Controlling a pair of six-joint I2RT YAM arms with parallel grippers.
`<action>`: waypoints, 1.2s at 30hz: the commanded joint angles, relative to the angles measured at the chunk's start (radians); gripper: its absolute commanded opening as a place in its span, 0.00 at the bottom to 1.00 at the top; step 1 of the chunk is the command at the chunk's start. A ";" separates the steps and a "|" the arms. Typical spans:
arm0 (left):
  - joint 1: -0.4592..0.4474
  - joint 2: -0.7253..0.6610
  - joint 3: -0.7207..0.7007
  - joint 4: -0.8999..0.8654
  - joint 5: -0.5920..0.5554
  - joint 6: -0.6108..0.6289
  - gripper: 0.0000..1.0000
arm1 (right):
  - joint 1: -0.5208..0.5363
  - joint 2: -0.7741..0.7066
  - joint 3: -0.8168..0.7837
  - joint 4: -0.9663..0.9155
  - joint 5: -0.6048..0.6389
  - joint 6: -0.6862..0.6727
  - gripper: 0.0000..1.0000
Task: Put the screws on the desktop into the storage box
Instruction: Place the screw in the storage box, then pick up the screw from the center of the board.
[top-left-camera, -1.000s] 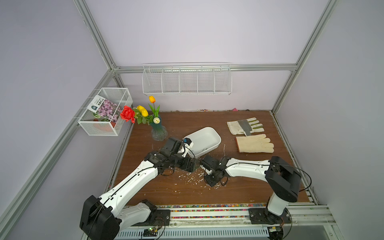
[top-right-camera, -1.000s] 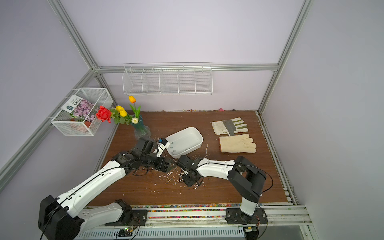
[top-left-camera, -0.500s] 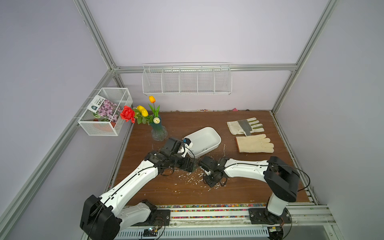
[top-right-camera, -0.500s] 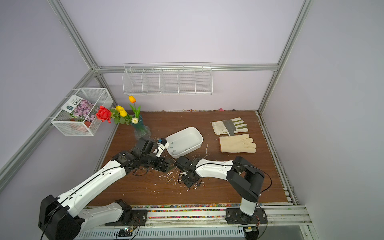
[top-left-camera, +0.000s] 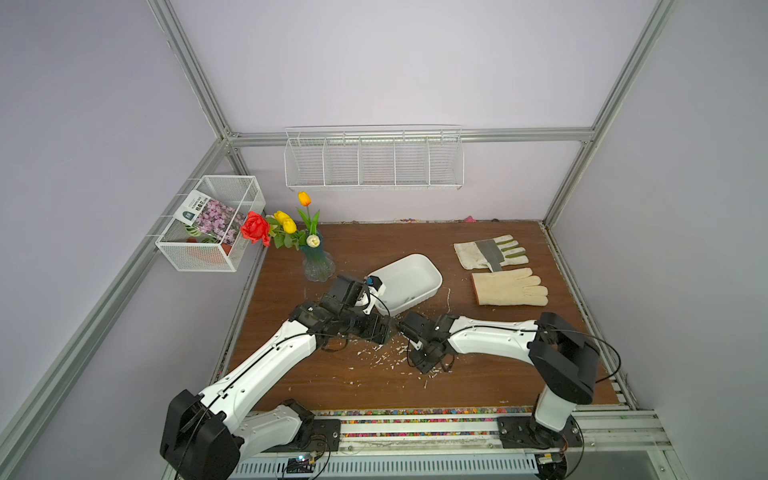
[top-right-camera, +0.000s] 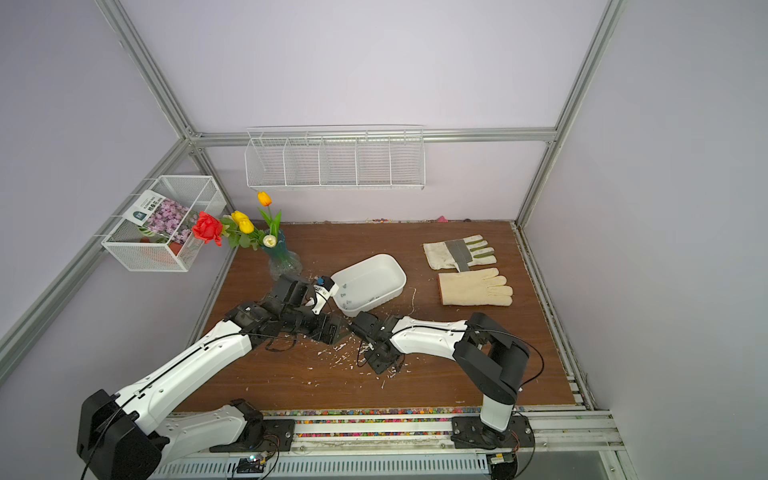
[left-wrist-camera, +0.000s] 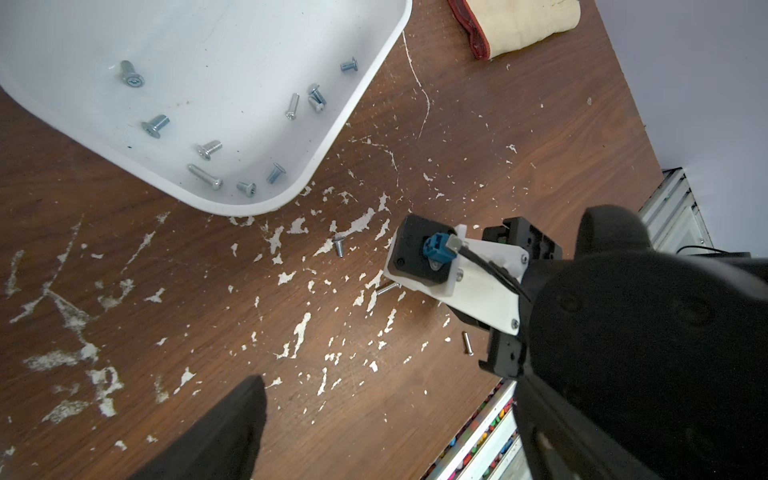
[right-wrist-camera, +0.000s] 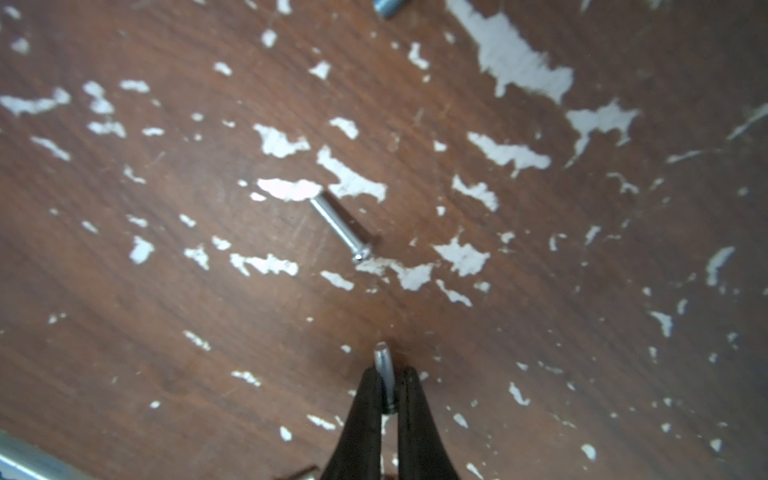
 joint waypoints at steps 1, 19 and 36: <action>-0.004 -0.009 -0.008 0.018 0.034 0.007 0.96 | -0.045 -0.053 0.018 -0.032 -0.003 -0.030 0.05; -0.004 0.029 -0.010 0.020 0.017 0.005 0.97 | -0.280 0.073 0.460 -0.111 -0.028 -0.167 0.06; -0.147 0.170 -0.010 0.069 -0.019 -0.092 0.98 | -0.410 -0.260 0.134 -0.052 0.025 -0.157 0.94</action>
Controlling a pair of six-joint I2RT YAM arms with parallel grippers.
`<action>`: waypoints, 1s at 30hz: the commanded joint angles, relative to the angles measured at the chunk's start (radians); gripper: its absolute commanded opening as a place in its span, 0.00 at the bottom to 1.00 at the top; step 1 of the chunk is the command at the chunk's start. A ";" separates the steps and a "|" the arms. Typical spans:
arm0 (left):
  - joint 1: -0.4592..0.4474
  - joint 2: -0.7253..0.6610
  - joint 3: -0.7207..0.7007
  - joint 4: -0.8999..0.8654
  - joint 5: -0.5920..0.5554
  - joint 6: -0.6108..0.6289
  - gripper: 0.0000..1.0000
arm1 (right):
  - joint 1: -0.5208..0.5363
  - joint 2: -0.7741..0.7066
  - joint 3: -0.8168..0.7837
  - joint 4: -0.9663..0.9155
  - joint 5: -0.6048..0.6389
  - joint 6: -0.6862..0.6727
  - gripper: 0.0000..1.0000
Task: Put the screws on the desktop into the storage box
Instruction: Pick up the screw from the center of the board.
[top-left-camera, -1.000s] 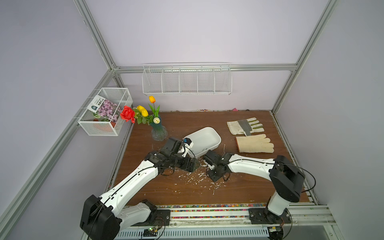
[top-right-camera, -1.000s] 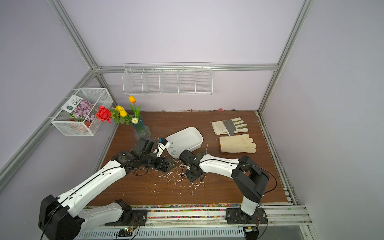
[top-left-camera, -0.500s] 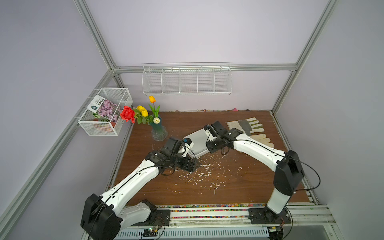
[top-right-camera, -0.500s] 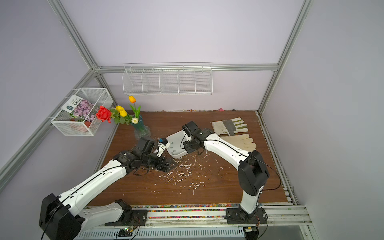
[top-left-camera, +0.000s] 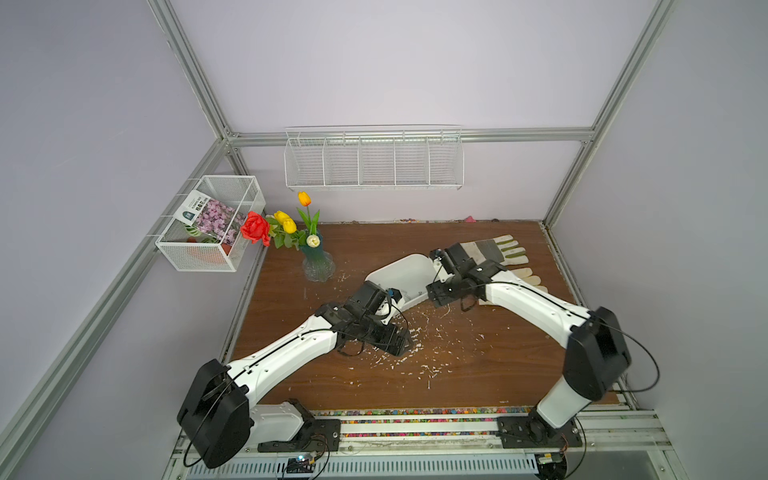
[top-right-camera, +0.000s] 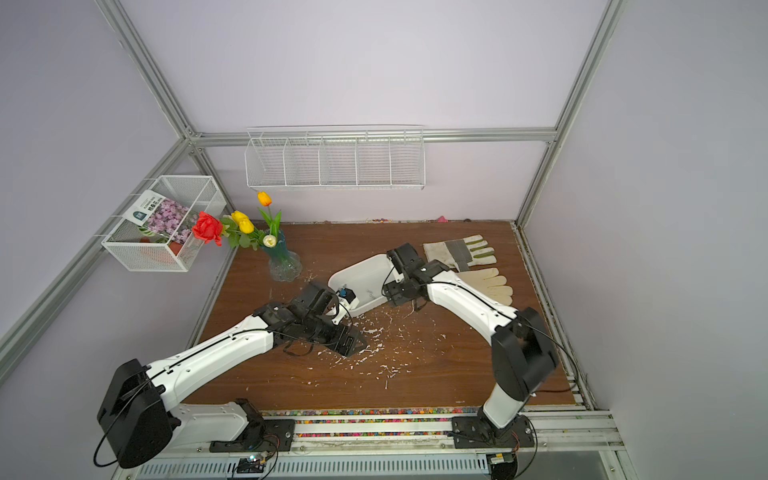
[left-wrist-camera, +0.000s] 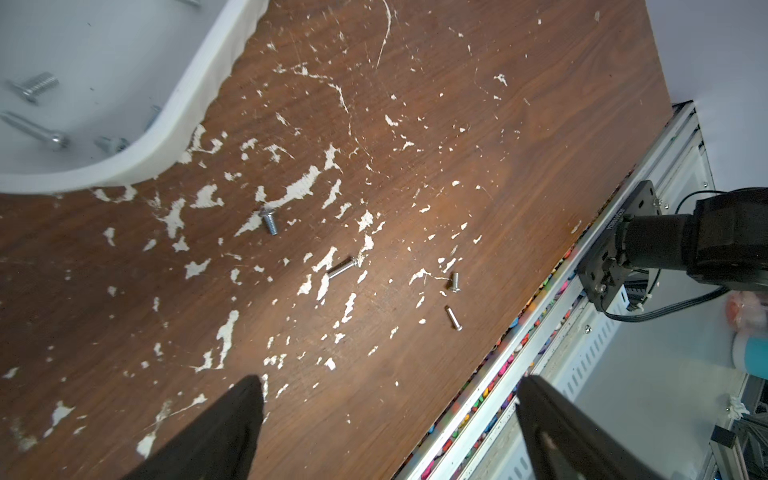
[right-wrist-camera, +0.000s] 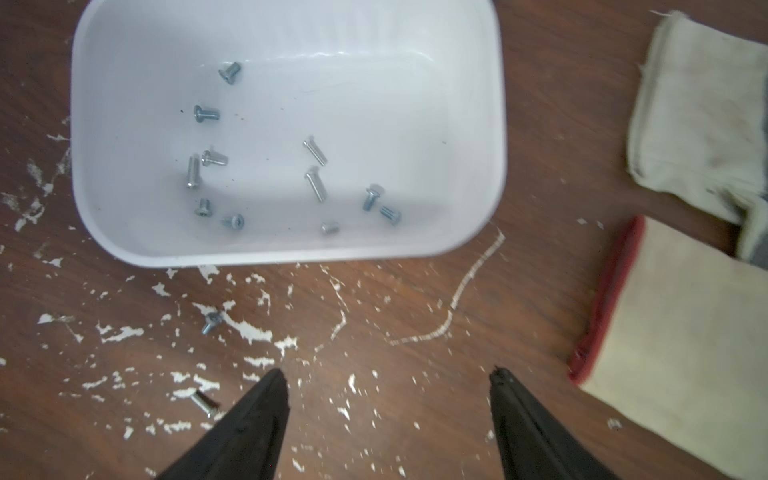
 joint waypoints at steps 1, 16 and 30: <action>-0.004 0.025 -0.008 0.032 -0.025 -0.041 0.97 | -0.008 -0.124 -0.113 -0.022 -0.008 0.025 0.98; -0.091 0.251 0.087 0.021 -0.184 -0.066 0.68 | -0.007 -0.414 -0.370 0.086 -0.053 0.085 0.96; -0.143 0.391 0.160 0.019 -0.221 0.045 0.53 | -0.007 -0.422 -0.377 0.092 -0.067 0.078 0.95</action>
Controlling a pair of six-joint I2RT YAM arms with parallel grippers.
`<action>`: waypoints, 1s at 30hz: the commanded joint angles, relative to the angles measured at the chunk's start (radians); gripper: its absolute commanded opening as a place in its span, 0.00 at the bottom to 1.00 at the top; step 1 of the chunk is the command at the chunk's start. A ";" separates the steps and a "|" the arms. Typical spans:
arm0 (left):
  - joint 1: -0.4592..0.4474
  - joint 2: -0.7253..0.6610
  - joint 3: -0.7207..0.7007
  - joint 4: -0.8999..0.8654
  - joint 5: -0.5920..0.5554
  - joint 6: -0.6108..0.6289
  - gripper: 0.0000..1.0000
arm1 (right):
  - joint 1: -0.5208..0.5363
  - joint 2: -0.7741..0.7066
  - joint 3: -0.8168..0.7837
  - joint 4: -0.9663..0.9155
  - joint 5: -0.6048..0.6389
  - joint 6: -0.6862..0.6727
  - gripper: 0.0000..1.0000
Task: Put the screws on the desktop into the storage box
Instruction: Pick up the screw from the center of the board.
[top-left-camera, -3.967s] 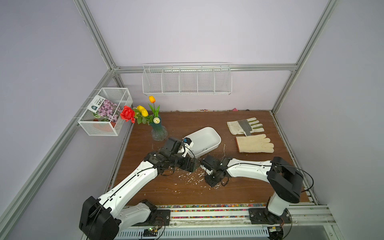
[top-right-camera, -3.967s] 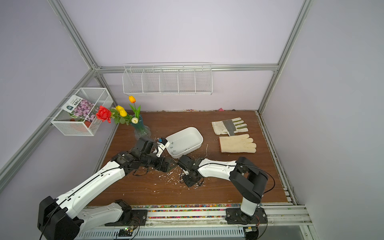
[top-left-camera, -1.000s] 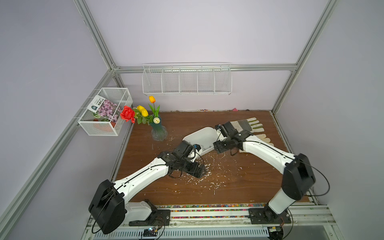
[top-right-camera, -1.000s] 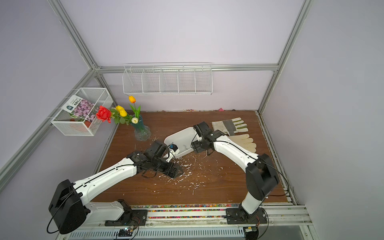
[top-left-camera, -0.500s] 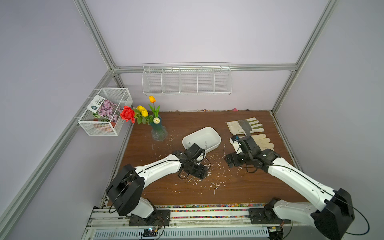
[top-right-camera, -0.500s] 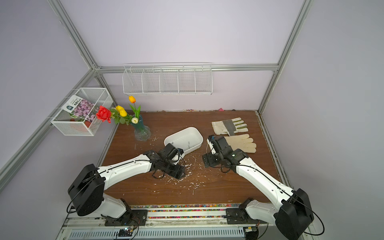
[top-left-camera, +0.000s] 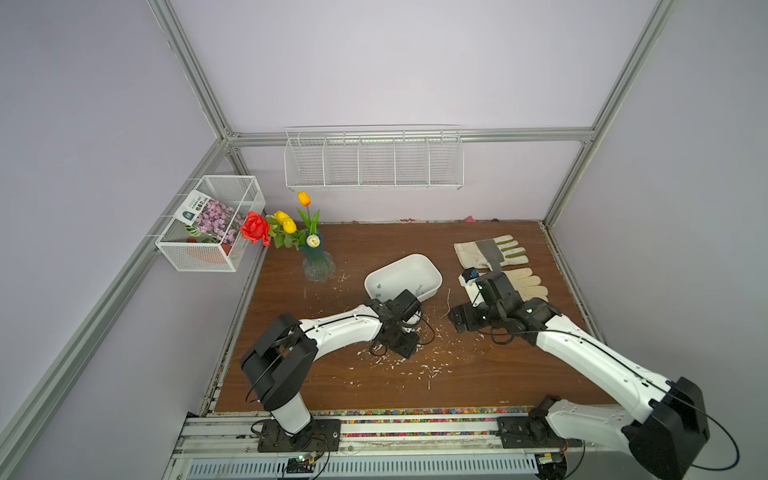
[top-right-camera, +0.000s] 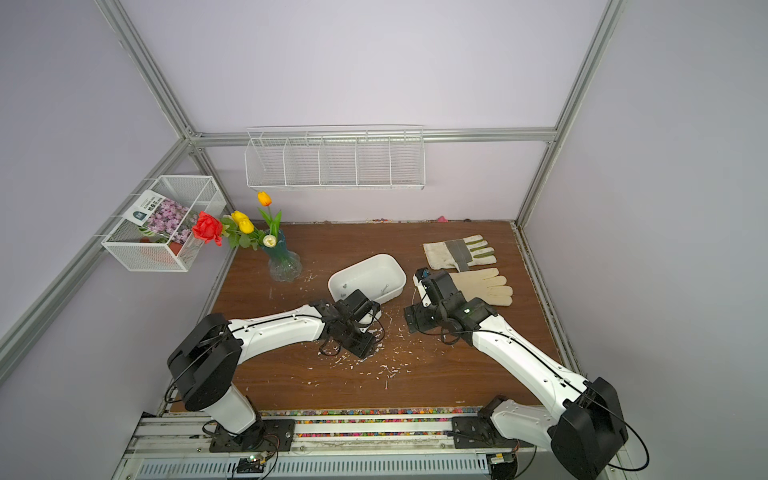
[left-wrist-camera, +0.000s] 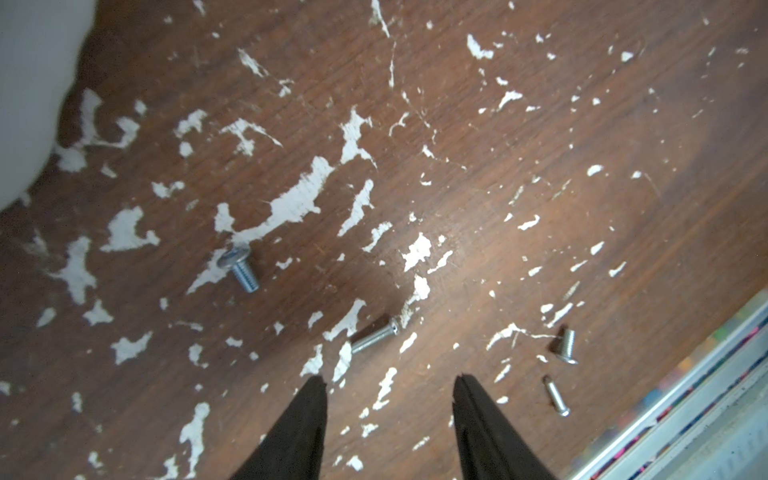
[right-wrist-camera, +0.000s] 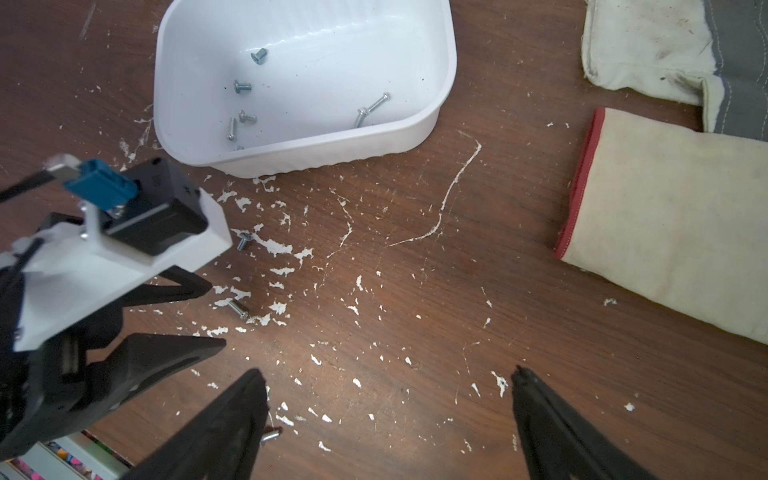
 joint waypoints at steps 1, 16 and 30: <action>-0.005 0.021 0.034 0.002 -0.019 0.039 0.53 | 0.002 -0.013 -0.017 0.020 -0.011 0.005 0.94; -0.024 0.100 0.067 0.002 -0.063 0.086 0.46 | 0.003 -0.006 -0.017 0.021 -0.017 0.007 0.94; -0.054 0.148 0.099 -0.035 -0.106 0.111 0.39 | 0.002 -0.006 -0.017 0.020 -0.011 0.005 0.94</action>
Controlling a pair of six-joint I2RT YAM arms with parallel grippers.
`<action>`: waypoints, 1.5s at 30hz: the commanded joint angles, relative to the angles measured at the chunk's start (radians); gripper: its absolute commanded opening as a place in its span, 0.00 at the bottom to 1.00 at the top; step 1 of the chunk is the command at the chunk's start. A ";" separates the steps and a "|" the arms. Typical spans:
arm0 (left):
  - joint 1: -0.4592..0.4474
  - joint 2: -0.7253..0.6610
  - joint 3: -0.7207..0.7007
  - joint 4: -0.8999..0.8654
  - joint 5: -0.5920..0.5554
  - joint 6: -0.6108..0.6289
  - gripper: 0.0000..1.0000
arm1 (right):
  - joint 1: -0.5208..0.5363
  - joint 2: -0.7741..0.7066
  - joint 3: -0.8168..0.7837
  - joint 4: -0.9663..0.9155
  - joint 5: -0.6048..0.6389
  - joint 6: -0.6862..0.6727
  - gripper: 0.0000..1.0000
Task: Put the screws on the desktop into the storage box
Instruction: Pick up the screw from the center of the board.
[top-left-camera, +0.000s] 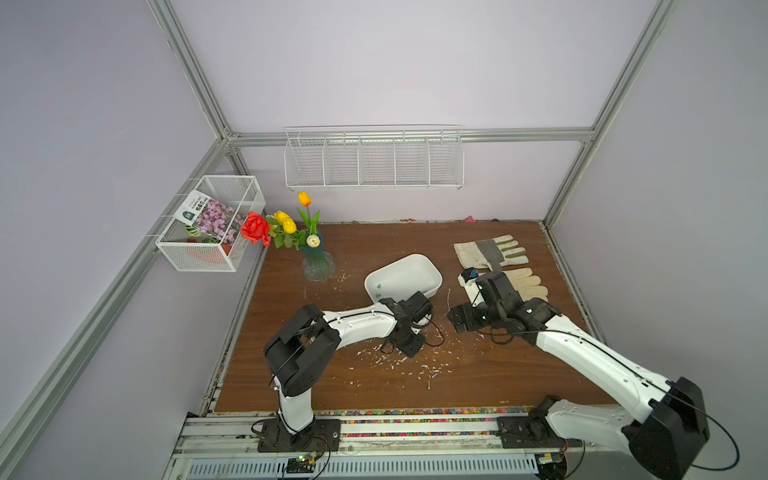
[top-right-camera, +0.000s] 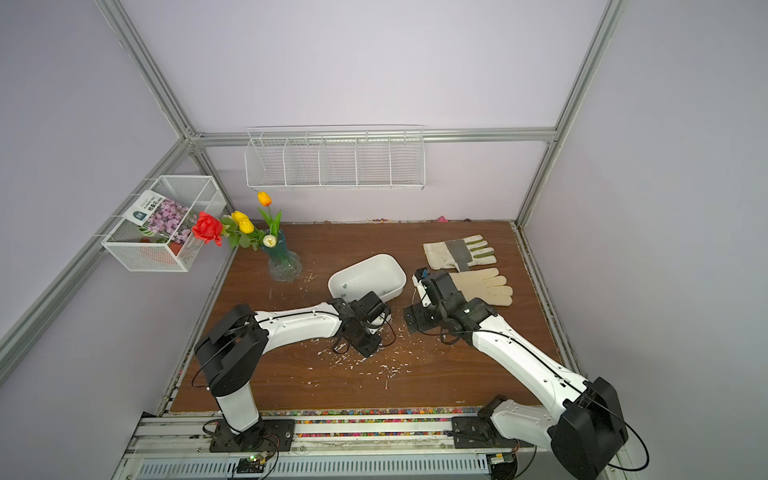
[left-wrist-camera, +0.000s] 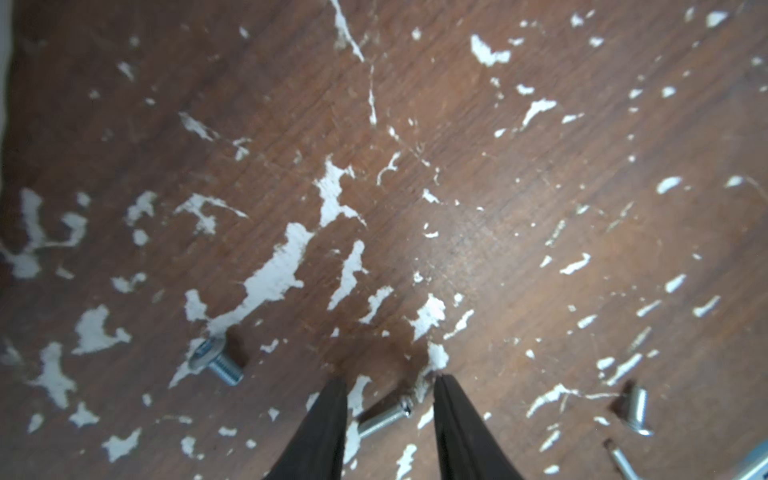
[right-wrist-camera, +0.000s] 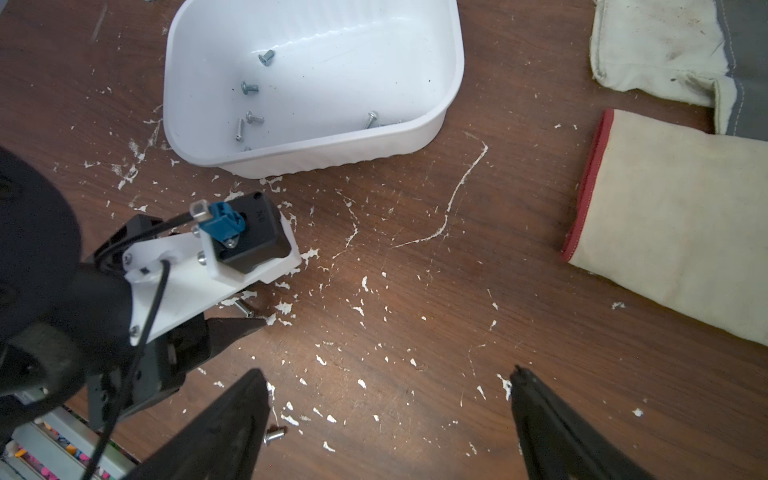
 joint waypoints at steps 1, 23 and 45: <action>-0.009 0.015 0.009 -0.028 -0.023 0.018 0.39 | 0.003 -0.004 -0.016 0.014 0.004 0.005 0.94; -0.026 0.021 -0.021 -0.035 -0.060 0.035 0.26 | 0.003 0.012 -0.013 0.013 0.008 0.002 0.94; -0.029 -0.004 0.003 -0.047 -0.084 0.030 0.09 | 0.003 0.014 -0.013 0.009 0.016 0.002 0.94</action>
